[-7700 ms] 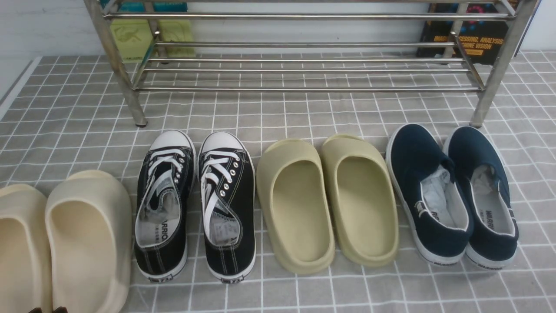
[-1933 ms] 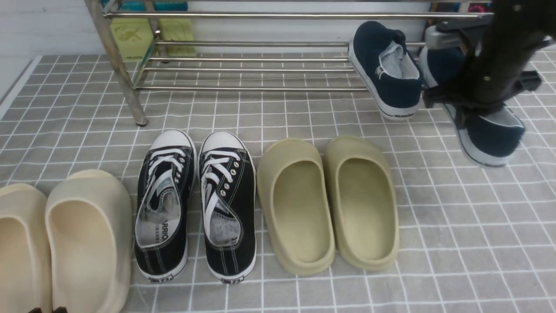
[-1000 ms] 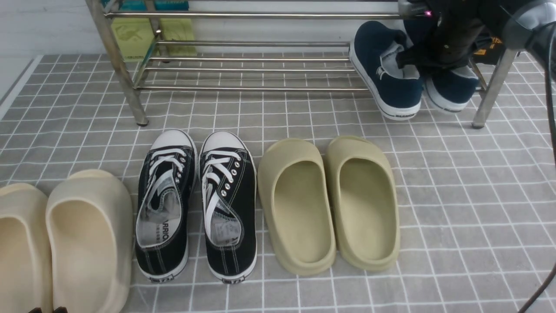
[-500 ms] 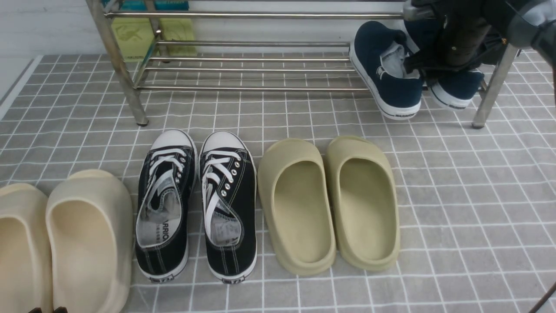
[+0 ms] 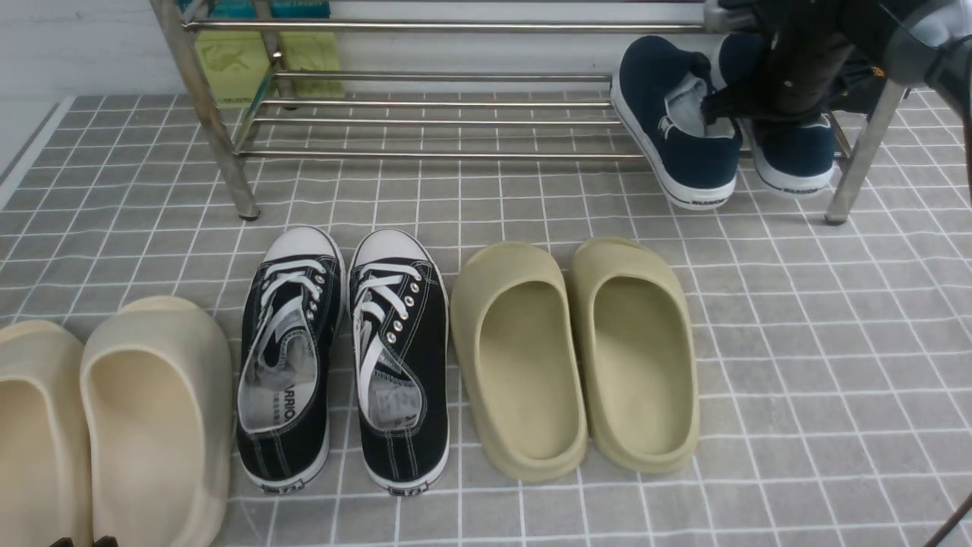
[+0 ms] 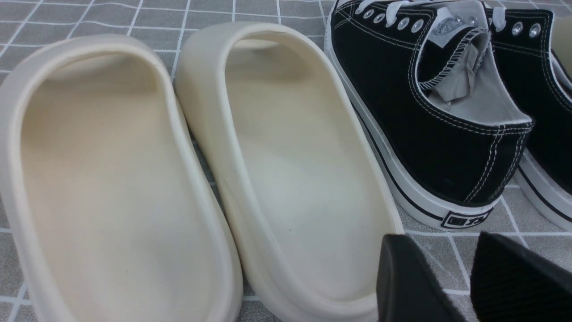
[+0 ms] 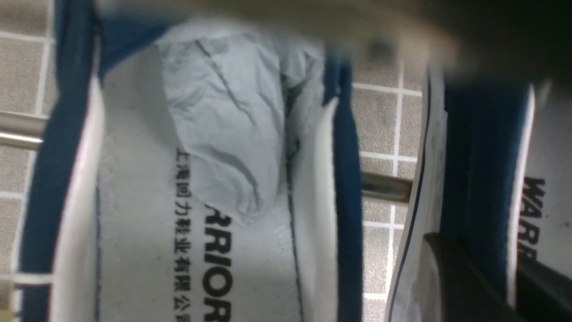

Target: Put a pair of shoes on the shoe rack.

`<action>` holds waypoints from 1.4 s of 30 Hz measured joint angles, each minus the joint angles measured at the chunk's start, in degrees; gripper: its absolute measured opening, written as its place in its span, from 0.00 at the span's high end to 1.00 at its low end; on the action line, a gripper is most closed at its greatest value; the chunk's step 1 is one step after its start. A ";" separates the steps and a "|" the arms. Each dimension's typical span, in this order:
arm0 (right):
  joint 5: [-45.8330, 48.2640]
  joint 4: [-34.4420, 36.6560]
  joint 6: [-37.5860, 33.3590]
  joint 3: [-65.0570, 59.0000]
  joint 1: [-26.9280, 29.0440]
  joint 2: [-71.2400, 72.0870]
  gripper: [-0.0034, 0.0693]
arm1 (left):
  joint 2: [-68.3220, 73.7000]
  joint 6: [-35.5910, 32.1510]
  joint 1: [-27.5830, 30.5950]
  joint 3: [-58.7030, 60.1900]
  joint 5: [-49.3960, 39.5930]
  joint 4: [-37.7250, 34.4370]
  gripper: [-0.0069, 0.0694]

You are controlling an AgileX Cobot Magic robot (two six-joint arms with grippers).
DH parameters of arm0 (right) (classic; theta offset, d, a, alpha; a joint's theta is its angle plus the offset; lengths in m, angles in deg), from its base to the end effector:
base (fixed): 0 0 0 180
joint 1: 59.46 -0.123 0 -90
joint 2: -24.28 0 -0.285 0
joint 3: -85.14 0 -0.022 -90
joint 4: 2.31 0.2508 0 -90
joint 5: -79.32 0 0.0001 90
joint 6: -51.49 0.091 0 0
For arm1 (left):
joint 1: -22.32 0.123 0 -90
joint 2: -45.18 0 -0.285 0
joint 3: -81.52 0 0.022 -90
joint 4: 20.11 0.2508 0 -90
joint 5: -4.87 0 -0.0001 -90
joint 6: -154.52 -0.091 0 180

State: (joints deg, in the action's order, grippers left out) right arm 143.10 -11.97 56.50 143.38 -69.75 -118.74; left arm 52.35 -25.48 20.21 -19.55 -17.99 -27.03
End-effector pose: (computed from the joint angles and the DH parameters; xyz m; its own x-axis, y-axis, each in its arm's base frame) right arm 0.5167 0.0799 0.2626 -0.8377 -0.1396 -0.5280 -0.0883 0.9887 -0.1215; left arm 0.0518 -0.0062 0.1682 -0.3292 -0.0990 -0.9390 0.0447 0.9917 -0.1202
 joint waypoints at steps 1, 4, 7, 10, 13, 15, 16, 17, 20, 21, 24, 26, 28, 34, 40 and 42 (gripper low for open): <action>-0.48 0.51 -1.19 0.01 0.00 0.00 0.71 | 0.00 0.00 0.00 0.00 0.00 0.00 0.60; -1.03 1.21 -2.27 0.01 0.00 0.00 0.56 | 0.00 0.00 0.00 0.00 0.00 0.00 0.60; -0.48 1.44 -2.41 -0.02 0.00 0.35 0.44 | 0.00 0.00 0.00 0.00 0.00 0.00 0.60; 0.55 1.58 -2.58 -1.71 0.00 3.23 0.31 | 0.00 0.00 0.00 0.00 0.00 0.00 0.60; 0.55 1.99 -2.58 -6.05 0.00 8.55 0.29 | 0.00 0.00 0.00 0.00 0.00 0.00 0.60; 1.05 2.36 -2.58 -9.62 0.00 12.76 0.32 | 0.00 0.00 0.00 0.00 0.00 0.00 0.60; 1.11 2.43 -2.58 -9.94 0.00 13.13 0.32 | 0.00 0.00 0.00 0.00 0.00 0.00 0.60; 1.69 2.93 -2.58 -12.03 0.00 15.73 0.36 | 0.00 0.00 0.00 0.00 0.00 0.00 0.60; 2.28 4.17 -2.58 -16.27 0.00 22.06 0.52 | 0.00 0.00 0.00 0.00 0.00 0.00 0.60; 2.18 4.73 -2.58 -17.52 0.00 24.68 0.57 | 0.00 0.00 0.00 0.00 0.00 0.00 0.60; 1.61 5.24 -3.40 -21.39 0.00 34.44 0.78 | 0.00 0.00 0.00 0.00 0.00 0.00 0.60; 0.41 4.75 -4.00 -24.79 0.00 41.26 0.92 | 0.00 0.00 0.00 0.00 0.00 0.00 0.60; -1.69 3.75 -4.16 -29.38 0.00 48.54 0.95 | 0.00 0.00 0.00 0.00 0.00 0.00 0.60; -22.93 0.32 -4.22 -55.13 0.00 73.00 0.96 | 0.00 0.00 0.00 0.00 0.00 0.00 0.60; -43.03 0.14 -4.22 -81.62 0.00 91.57 0.96 | 0.00 0.00 0.00 0.00 0.00 0.00 0.60; -49.66 0.39 -4.05 -93.60 0.00 99.55 0.96 | 0.00 0.00 0.00 0.00 0.00 0.00 0.60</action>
State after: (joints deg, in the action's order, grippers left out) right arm 93.44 -11.58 52.45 49.78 -69.75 -19.19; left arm 52.35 -25.48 20.21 -19.55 -17.99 -27.03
